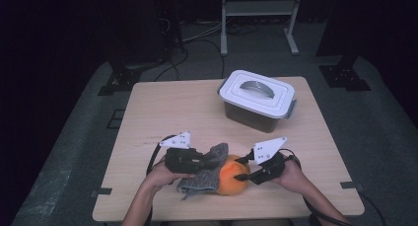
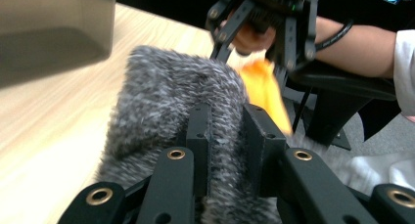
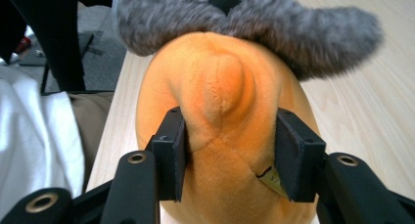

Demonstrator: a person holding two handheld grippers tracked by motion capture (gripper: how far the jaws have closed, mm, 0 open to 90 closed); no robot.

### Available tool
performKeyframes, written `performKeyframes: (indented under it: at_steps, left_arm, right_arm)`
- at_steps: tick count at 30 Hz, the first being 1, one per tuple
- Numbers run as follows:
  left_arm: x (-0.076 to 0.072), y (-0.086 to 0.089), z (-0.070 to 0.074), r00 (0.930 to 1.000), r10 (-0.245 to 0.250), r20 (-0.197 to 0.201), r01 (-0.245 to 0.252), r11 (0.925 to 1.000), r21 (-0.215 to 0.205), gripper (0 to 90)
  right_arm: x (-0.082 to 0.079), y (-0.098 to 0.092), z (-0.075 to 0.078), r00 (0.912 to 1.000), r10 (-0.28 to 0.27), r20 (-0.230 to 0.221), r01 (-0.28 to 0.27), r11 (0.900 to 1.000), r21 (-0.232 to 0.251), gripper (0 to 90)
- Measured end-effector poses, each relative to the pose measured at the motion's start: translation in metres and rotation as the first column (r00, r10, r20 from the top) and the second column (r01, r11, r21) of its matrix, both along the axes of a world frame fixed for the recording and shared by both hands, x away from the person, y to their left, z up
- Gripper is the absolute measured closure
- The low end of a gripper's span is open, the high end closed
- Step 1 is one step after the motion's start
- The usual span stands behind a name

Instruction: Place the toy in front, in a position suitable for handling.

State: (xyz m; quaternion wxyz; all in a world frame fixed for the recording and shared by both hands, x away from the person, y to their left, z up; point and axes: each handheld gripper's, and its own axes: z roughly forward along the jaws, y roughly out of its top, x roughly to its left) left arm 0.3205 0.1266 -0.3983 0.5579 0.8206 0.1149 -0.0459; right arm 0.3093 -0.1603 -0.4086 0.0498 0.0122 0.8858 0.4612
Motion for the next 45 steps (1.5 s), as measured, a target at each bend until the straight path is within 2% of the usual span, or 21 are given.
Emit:
performKeyframes:
  at_steps: [2,5,8,15,20,26,31,34,36,41,45]
  left_arm:
    - [-0.004,-0.008,0.006,0.9994,-0.027,0.020,0.027,0.9996,-0.013,74.3]
    - [-0.009,-0.018,0.011,0.9975,-0.051,0.049,0.050,0.9987,0.012,74.2]
    - [-0.007,-0.015,0.009,0.9986,-0.036,0.040,0.035,0.9993,0.013,74.4]
    - [-0.003,-0.001,0.003,0.9997,-0.002,0.024,0.002,0.9999,0.011,74.2]
    - [0.001,0.008,-0.001,0.9994,0.030,0.019,-0.030,0.9994,0.014,74.0]
    - [0.000,0.011,0.002,0.9989,0.035,0.031,-0.034,0.9994,-0.006,74.0]
    - [-0.003,0.000,0.006,0.9985,0.007,0.054,-0.006,0.9999,-0.015,74.2]
    - [-0.007,-0.009,0.007,0.9972,-0.014,0.074,0.014,0.9999,0.003,74.2]
    - [-0.007,-0.009,0.007,0.9970,-0.005,0.077,0.005,1.0000,0.004,74.1]
    - [-0.003,0.004,0.005,0.9974,0.033,0.064,-0.032,0.9995,-0.007,74.1]
    - [0.001,0.010,-0.001,0.9973,0.058,0.045,-0.058,0.9983,-0.008,74.1]
  right_arm:
    - [-0.003,0.006,0.001,0.9999,0.003,0.015,-0.003,1.000,-0.005,50.8]
    - [-0.006,0.011,0.001,0.9994,0.013,0.032,-0.012,1.000,-0.018,50.8]
    - [-0.004,0.006,0.001,0.9997,0.008,0.024,-0.008,1.000,-0.012,51.1]
    - [0.011,-0.012,-0.002,0.9979,-0.041,-0.049,0.043,0.998,0.035,51.7]
    - [0.020,-0.024,-0.003,0.9923,-0.077,-0.098,0.082,0.995,0.050,51.6]
    - [0.025,-0.033,-0.005,0.9839,-0.110,-0.141,0.120,0.990,0.067,51.7]
    - [0.022,-0.024,-0.004,0.9835,-0.116,-0.139,0.126,0.989,0.070,51.5]
    - [0.018,-0.015,-0.002,0.9878,-0.104,-0.116,0.112,0.992,0.059,51.5]
    - [0.019,-0.016,-0.002,0.9882,-0.100,-0.116,0.107,0.993,0.053,51.5]
    - [0.029,-0.032,-0.006,0.9789,-0.127,-0.161,0.140,0.988,0.072,52.1]
    - [0.033,-0.041,-0.008,0.9738,-0.141,-0.178,0.156,0.985,0.075,52.1]
